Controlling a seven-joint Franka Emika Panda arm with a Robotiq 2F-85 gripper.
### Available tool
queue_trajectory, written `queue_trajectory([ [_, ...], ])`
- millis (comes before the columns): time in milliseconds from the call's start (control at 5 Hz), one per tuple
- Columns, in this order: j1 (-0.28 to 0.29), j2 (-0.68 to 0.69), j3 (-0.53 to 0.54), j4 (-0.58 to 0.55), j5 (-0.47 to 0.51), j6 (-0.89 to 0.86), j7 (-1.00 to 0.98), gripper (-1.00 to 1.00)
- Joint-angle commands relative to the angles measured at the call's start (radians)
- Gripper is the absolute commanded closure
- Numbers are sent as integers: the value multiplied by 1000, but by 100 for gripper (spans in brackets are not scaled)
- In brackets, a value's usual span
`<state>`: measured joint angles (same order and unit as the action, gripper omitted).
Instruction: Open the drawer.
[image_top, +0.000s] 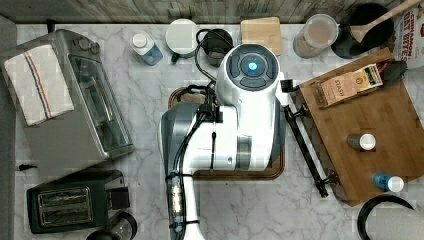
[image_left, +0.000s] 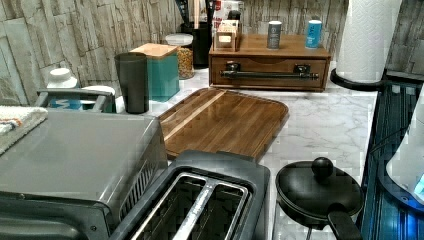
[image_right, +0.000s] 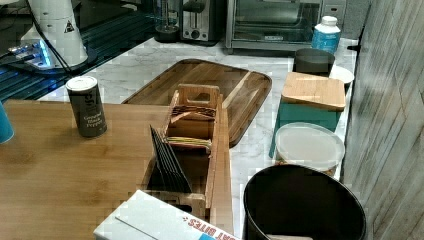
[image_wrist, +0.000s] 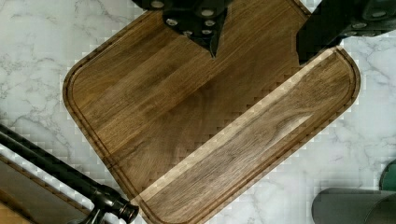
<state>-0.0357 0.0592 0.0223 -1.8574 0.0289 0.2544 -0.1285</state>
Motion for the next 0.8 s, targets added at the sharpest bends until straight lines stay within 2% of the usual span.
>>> queue_trajectory([
  [200,-3,0,-2,0,5,0,-4,-100],
  [600,-21,-136,-11,-274,-39,221,-312,-100],
  [800,-52,-186,-39,-370,-37,283,-519,-100],
])
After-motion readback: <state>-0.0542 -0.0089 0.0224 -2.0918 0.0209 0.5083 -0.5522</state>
